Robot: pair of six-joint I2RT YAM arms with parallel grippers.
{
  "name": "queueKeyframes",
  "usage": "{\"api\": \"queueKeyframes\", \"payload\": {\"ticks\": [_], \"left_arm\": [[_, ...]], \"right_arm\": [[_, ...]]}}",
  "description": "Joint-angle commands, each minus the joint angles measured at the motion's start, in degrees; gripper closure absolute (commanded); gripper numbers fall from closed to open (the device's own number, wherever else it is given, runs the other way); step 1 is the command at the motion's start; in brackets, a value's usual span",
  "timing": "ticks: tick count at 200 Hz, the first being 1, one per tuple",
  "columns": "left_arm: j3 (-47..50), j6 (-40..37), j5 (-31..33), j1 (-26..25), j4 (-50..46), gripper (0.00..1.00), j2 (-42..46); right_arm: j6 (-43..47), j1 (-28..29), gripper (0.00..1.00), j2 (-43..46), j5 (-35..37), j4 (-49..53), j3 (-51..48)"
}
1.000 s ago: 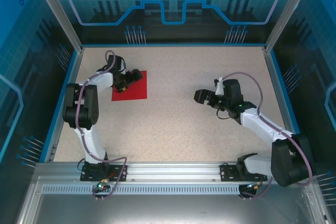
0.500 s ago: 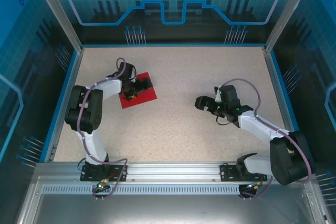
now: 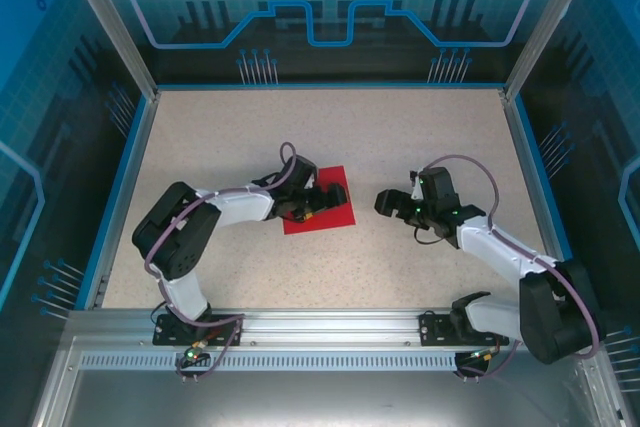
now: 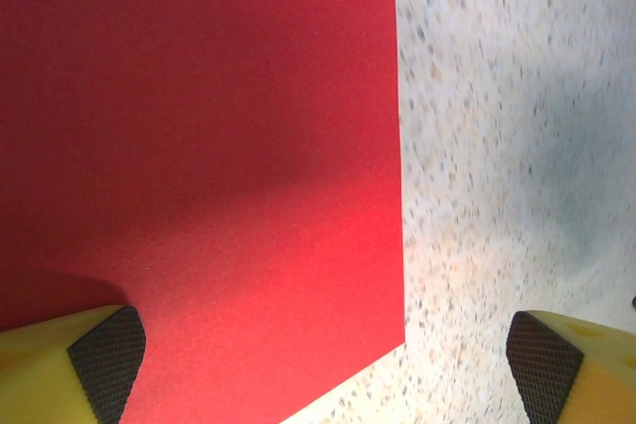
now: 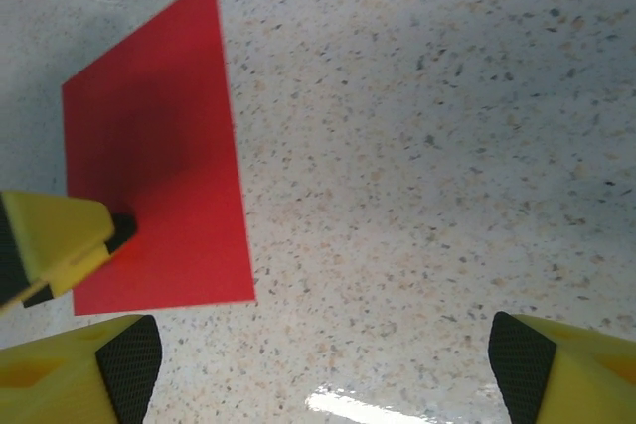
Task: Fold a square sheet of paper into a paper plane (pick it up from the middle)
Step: Move the square sheet of paper to the center of the table.
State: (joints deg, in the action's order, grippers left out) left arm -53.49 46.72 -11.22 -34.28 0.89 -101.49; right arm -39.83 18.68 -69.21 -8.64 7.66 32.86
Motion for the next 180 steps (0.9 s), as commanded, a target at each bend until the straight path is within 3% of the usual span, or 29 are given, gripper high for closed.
{"api": "queueKeyframes", "payload": {"ticks": [1, 52, 95, 147, 180], "left_arm": [[2.66, 1.21, 2.09, -0.85, -8.25, 0.02, 4.17], [8.21, -1.54, 12.14, -0.79, -14.09, 0.02, 22.14], [17.02, -3.36, 22.36, -0.58, -18.15, 0.01, 40.02], [24.14, -4.48, 21.86, -0.26, -18.37, 0.02, 52.12], [25.66, -5.83, 20.93, -0.29, -18.6, 0.01, 55.41]], "right_arm": [[0.9, 2.52, 0.12, 0.91, -2.04, 1.18, 0.54], [1.08, 10.07, 0.31, -9.44, -1.38, 0.73, 10.15], [0.86, 16.74, 0.31, -26.84, 1.39, 6.53, 27.16], [-0.38, 17.82, 0.32, -41.13, -3.13, 7.31, 37.55], [-0.42, 17.55, 0.33, -42.7, 1.77, 11.06, 35.21]]}}
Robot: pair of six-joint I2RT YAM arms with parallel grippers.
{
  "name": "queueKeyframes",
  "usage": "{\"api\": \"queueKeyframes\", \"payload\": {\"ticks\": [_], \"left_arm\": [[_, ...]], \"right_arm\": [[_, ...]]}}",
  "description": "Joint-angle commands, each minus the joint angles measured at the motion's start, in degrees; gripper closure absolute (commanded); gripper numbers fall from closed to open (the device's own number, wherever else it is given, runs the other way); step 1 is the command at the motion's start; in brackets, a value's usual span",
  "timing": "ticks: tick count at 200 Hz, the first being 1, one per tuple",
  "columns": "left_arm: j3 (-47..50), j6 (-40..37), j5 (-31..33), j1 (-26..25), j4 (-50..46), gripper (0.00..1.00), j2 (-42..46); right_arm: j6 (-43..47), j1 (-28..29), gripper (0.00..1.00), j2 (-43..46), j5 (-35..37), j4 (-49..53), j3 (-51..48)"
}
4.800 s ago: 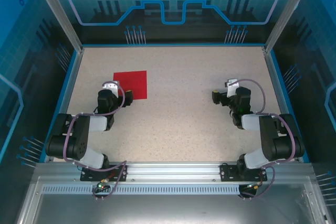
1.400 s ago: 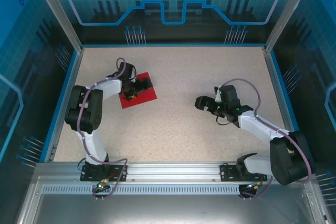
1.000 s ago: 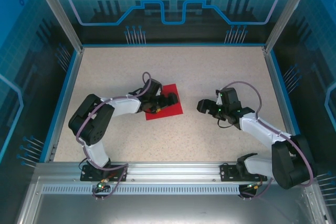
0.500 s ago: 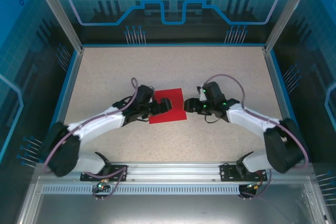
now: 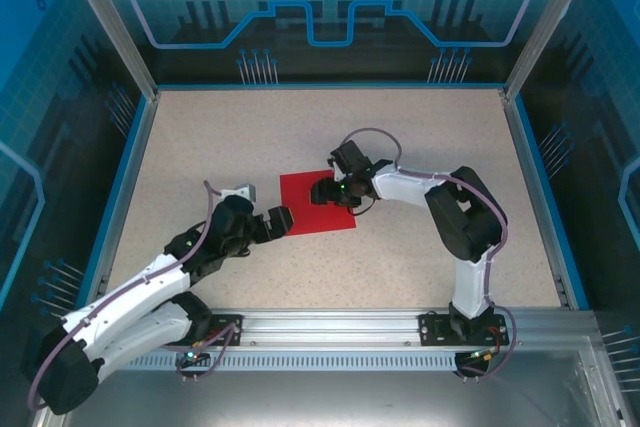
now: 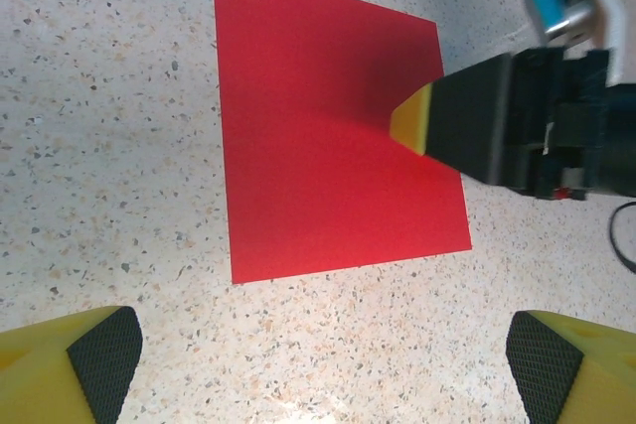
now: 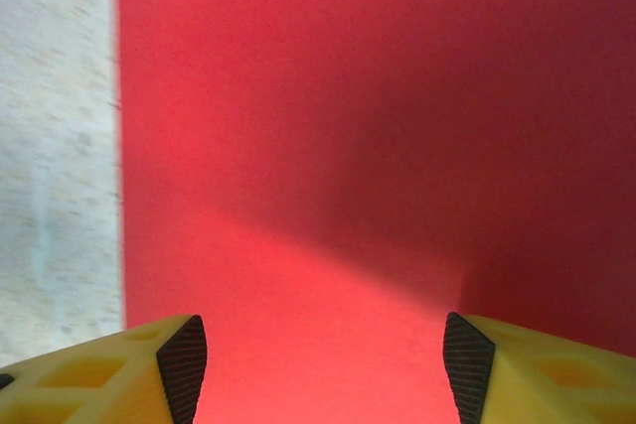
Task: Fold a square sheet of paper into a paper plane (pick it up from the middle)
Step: Move the square sheet of paper to the center of the table.
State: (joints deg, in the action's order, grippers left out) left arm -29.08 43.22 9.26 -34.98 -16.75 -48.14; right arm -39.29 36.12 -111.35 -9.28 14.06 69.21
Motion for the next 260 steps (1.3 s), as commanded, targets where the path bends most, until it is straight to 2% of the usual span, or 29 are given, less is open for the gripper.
{"api": "queueKeyframes", "payload": {"ticks": [1, 66, 96, 117, 172, 216, 260], "left_arm": [[1.28, -2.43, 0.39, 0.38, -0.94, 0.02, 2.12], [1.66, -3.49, -2.0, 0.42, 2.4, 0.01, 1.31], [1.51, -4.0, -3.36, 0.37, 3.92, 0.01, -0.38], [1.26, -4.62, -3.39, 0.36, 3.57, 0.02, -0.99], [2.59, -5.4, -1.83, 0.4, 1.67, 0.01, 1.3], [3.47, -7.24, -0.92, 0.44, 0.53, 0.02, 4.9], [5.41, -8.39, -2.76, 0.44, 4.35, 0.02, 8.08]], "right_arm": [[-0.92, 0.06, 0.33, -0.55, 2.41, 4.61, -1.33], [1.37, -2.86, 0.34, 10.25, 5.36, 4.32, -17.56], [5.12, -4.02, 0.34, 14.67, 5.73, 6.07, -18.03], [6.5, -2.14, 0.33, 18.02, 3.39, 5.81, -16.63], [2.85, 6.27, 0.33, 13.79, 4.07, 5.21, -11.87], [2.08, 6.03, 0.33, 12.61, 5.16, 3.43, -16.37], [6.59, 4.47, 0.34, 14.69, 3.51, 3.82, -22.75]]}}
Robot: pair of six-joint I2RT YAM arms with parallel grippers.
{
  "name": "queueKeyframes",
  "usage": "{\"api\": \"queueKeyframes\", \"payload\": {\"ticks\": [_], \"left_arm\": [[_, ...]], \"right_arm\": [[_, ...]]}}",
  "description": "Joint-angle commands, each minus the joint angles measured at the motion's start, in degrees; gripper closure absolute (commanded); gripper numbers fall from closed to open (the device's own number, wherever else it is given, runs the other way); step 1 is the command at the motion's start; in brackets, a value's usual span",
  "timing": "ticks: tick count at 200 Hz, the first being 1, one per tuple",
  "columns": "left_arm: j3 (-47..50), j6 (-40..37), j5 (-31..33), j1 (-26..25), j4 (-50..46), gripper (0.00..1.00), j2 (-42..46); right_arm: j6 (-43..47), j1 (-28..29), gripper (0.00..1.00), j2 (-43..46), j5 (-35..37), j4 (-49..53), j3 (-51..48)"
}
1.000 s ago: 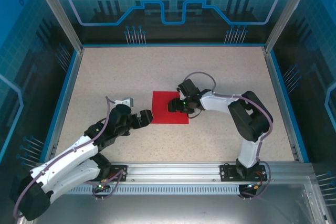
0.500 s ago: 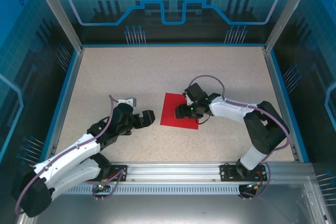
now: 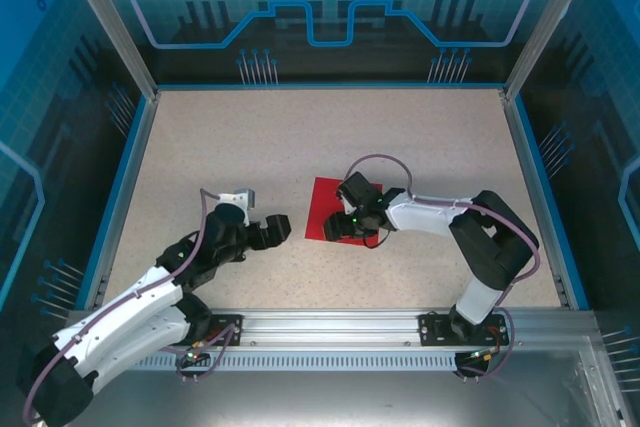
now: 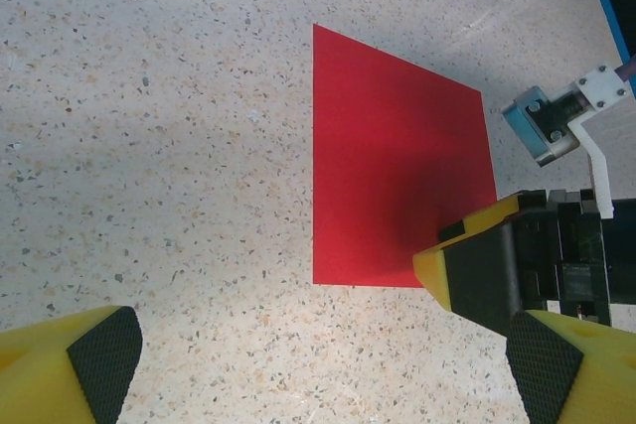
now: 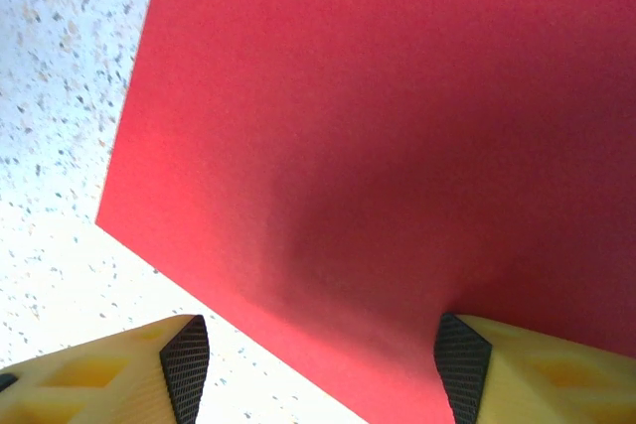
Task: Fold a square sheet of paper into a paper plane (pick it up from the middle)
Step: Move the square sheet of paper to the center of the table.
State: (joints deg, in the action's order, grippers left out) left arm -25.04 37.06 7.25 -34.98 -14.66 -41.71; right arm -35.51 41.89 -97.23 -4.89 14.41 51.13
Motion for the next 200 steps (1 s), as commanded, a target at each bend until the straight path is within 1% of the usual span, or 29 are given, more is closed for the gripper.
{"api": "queueKeyframes", "payload": {"ticks": [1, 18, 48, 65, 78, 92, 101, 114, 132, 142, 161, 178, 200], "left_arm": [[1.34, -2.24, -0.83, 0.44, 2.3, 0.02, 1.73], [1.65, -3.13, -1.98, 0.41, 2.81, 0.02, 2.24], [1.72, -4.62, -3.02, 0.4, 3.28, 0.01, 2.08], [2.1, -4.93, -3.29, 0.38, 3.92, 0.01, 2.08], [2.05, -4.98, -3.03, 0.36, 3.69, 0.01, 2.21], [2.01, -5.06, -2.52, 0.38, 3.41, 0.01, 2.09], [2.01, -5.13, -2.17, 0.39, 3.36, 0.01, 1.75], [0.94, -5.36, -2.04, 0.41, 2.37, 0.01, 0.64], [-0.79, -5.22, -1.89, 0.36, 1.06, 0.02, -2.31], [-1.74, -5.2, -1.97, 0.42, 0.73, 0.01, -3.95], [-2.51, -4.88, -1.97, 0.43, 1.03, 0.01, -6.08], [-2.71, -4.71, -2.1, 0.39, 1.31, 0.02, -6.77], [-3.09, -5.11, -2.41, 0.45, 0.78, 0.02, -6.83]], "right_arm": [[3.03, -1.34, 0.34, 0.69, -0.99, 3.45, -4.83], [7.07, -2.72, 0.34, 2.59, -2.0, 4.14, -6.64], [15.71, -6.85, 0.34, 4.54, -5.13, 7.7, -6.54], [16.35, -9.08, 0.34, 4.6, -8.37, 7.81, -5.56], [15.23, -8.78, 0.32, 5.05, -7.53, 9.92, -3.71], [13.74, -8.23, 0.3, 6.88, -7.72, 9.87, -2.72], [12.34, -7.65, 0.29, 8.39, -6.47, 10.03, -1.76], [10.53, -7.17, 0.23, 9.96, -3.08, 11.31, -0.24], [8.62, -6.89, 0.22, 9.59, 5.54, 15.36, 3.45], [8.11, -7.42, 0.2, 8.82, 8.0, 16.83, 4.64], [6.28, -9.37, 0.22, 7.72, 6.36, 14.07, 3.74], [3.11, -12.03, 0.23, 7.28, 2.84, 10.42, 1.32], [-0.14, -13.45, 0.23, 8.07, 0.55, 5.73, -3.2]]}}
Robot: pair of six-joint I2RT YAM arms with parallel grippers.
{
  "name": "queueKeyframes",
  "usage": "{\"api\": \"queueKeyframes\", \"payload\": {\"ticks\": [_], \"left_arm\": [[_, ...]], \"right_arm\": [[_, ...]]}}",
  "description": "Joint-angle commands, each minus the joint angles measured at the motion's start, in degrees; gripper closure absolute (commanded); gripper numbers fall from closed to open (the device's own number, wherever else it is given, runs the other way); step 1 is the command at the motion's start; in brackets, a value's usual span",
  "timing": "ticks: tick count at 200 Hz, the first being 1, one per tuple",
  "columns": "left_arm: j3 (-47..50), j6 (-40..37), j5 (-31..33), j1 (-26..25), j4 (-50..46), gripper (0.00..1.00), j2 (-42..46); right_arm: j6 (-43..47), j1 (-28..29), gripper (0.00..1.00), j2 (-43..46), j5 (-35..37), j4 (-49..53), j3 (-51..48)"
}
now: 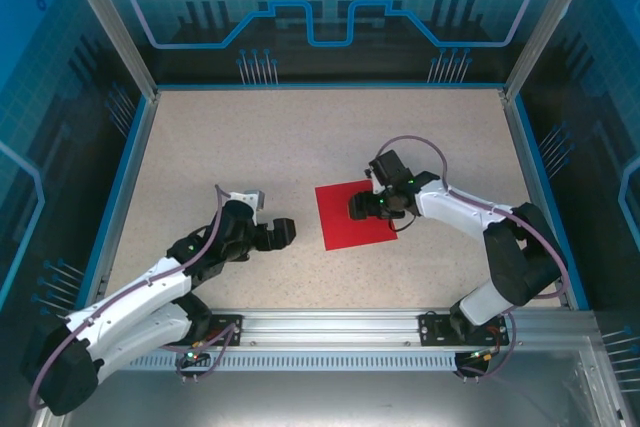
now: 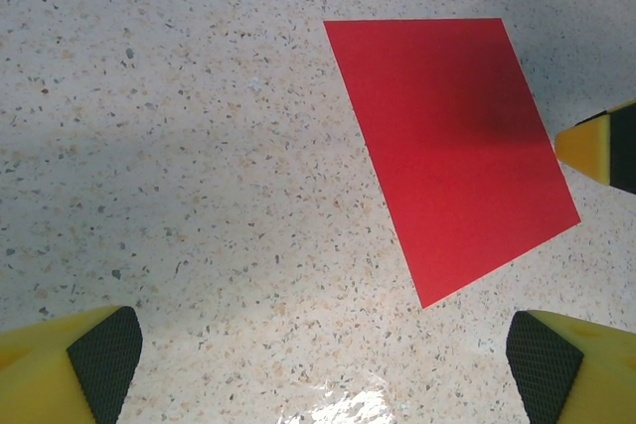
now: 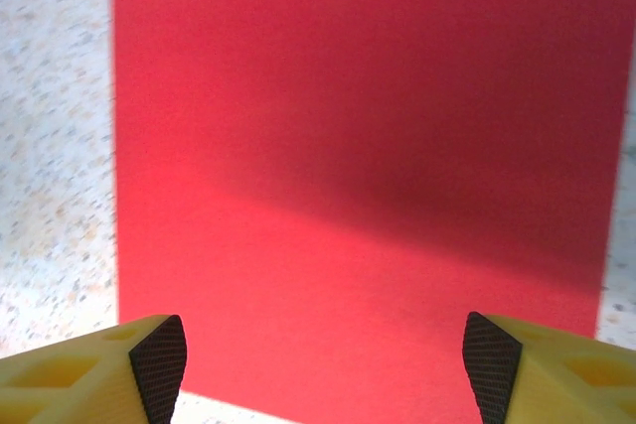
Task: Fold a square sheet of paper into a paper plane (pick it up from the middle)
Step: Move the square sheet of paper to the center of the table.
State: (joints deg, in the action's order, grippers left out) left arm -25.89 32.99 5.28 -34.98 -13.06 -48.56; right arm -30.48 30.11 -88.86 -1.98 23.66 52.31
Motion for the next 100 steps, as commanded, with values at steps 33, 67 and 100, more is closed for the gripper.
{"api": "queueKeyframes", "payload": {"ticks": [33, 67, 100], "left_arm": [[-1.99, -0.69, -0.42, 0.41, -0.48, 0.01, 0.11], [-2.23, -0.79, -0.33, 0.42, -0.3, 0.02, -0.41], [-2.98, -1.34, -0.45, 0.45, -0.29, 0.01, -1.23]], "right_arm": [[-11.48, -1.81, 0.23, -0.59, -3.55, -8.29, -9.38], [-19.39, -0.28, 0.25, -0.09, -1.25, -10.85, -14.2], [-23.96, 3.86, 0.25, 1.22, 3.06, -8.88, -14.96]]}}
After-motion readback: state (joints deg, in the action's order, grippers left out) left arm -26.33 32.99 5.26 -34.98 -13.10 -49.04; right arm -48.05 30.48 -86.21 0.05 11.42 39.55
